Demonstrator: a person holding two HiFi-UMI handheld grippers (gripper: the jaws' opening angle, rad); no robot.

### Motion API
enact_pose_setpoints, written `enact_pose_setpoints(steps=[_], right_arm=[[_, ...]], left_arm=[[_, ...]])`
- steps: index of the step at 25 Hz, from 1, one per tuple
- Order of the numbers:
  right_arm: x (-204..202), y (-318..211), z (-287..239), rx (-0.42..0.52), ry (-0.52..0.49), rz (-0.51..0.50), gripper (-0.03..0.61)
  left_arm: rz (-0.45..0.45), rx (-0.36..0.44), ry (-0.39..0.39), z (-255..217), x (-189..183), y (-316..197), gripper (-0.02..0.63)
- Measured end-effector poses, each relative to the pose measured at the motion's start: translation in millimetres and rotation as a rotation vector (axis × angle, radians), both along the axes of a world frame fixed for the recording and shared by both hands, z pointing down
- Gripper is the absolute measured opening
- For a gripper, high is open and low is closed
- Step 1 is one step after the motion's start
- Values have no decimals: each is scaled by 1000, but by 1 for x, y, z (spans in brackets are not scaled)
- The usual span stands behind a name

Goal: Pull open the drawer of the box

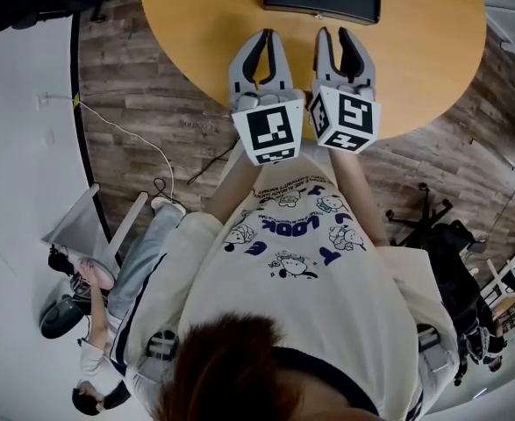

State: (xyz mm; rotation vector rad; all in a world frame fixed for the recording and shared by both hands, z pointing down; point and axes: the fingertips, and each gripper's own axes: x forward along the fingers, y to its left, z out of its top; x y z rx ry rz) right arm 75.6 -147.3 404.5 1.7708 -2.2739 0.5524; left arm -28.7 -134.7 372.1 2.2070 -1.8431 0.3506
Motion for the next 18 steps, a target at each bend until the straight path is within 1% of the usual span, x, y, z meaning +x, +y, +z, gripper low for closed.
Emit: enact_pose_setpoints(steps=[9,18], right_arm=[[1,-15,33,-78,4,33,123],[-3,-23,63,-157,14,22,132]], left_arm=[[30,-70,4,30,2,-18,18],[38,-124,5,53,8,-31,18]])
